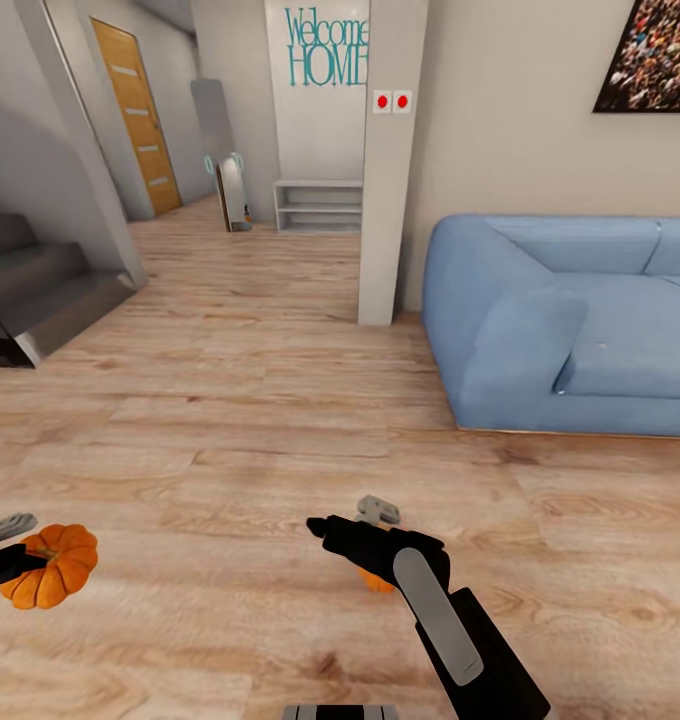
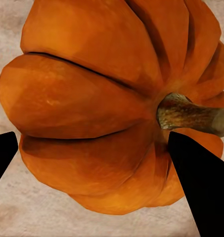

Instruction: Place each of the two pumpkins and all three candles from the living room inside a cabinet in the living room (use any cabinet), then make sure every cabinet is closed, and position the cauldron so it is next to a table in the living room.

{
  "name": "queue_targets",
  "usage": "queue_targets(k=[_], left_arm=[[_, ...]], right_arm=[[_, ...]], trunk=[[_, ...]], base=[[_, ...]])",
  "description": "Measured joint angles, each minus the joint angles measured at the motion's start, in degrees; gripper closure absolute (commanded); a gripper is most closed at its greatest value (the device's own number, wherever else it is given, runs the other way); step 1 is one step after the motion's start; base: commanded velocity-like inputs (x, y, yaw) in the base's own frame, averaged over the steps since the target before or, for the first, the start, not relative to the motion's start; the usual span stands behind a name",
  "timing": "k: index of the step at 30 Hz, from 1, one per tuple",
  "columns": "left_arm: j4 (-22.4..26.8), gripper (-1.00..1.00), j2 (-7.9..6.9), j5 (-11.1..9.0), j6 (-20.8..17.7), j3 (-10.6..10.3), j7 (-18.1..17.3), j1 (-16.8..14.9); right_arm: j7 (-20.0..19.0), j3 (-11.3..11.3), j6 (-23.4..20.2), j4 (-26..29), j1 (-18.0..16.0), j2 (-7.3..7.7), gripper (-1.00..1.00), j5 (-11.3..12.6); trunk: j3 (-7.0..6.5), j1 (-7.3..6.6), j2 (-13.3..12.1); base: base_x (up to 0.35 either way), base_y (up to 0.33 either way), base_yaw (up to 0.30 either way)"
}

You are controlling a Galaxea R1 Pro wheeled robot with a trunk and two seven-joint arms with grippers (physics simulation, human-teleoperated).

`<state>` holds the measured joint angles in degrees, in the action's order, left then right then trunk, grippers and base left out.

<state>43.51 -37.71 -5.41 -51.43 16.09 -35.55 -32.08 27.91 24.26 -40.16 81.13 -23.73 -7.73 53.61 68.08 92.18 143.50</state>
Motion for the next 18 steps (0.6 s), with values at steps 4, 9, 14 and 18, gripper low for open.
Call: queue_targets(k=[4, 9, 14, 18], left_arm=[[0.0, 1.0, 0.0, 0.01, -0.01, 0.19, 0.0, 0.0], [0.0, 1.0, 0.0, 0.01, 0.01, 0.19, 0.0, 0.0], [0.0, 1.0, 0.0, 0.01, 0.0, 0.19, 0.0, 0.0], [0.0, 1.0, 0.0, -0.03, 0.0, 0.19, -0.01, 0.0]], right_arm=[[-0.04, 0.0, 0.01, -0.01, 0.0, 0.06, -1.0, 0.0], [-0.05, 0.0, 0.0, -0.01, 0.0, 0.02, -1.0, 0.0], [-0.05, 0.0, 0.0, -0.01, 0.0, 0.02, -1.0, 0.0], [-0.04, 0.0, -0.01, -0.01, 0.0, 0.01, -1.0, 0.0]], trunk=[[0.0, 0.0, 0.0], [0.0, 0.0, 0.0], [0.0, 0.0, 0.0], [0.0, 0.0, 0.0]], base=[[0.117, 0.0, 0.0], [0.164, 0.0, 0.0], [0.191, 0.0, 0.0], [0.223, 0.058, 0.0]])
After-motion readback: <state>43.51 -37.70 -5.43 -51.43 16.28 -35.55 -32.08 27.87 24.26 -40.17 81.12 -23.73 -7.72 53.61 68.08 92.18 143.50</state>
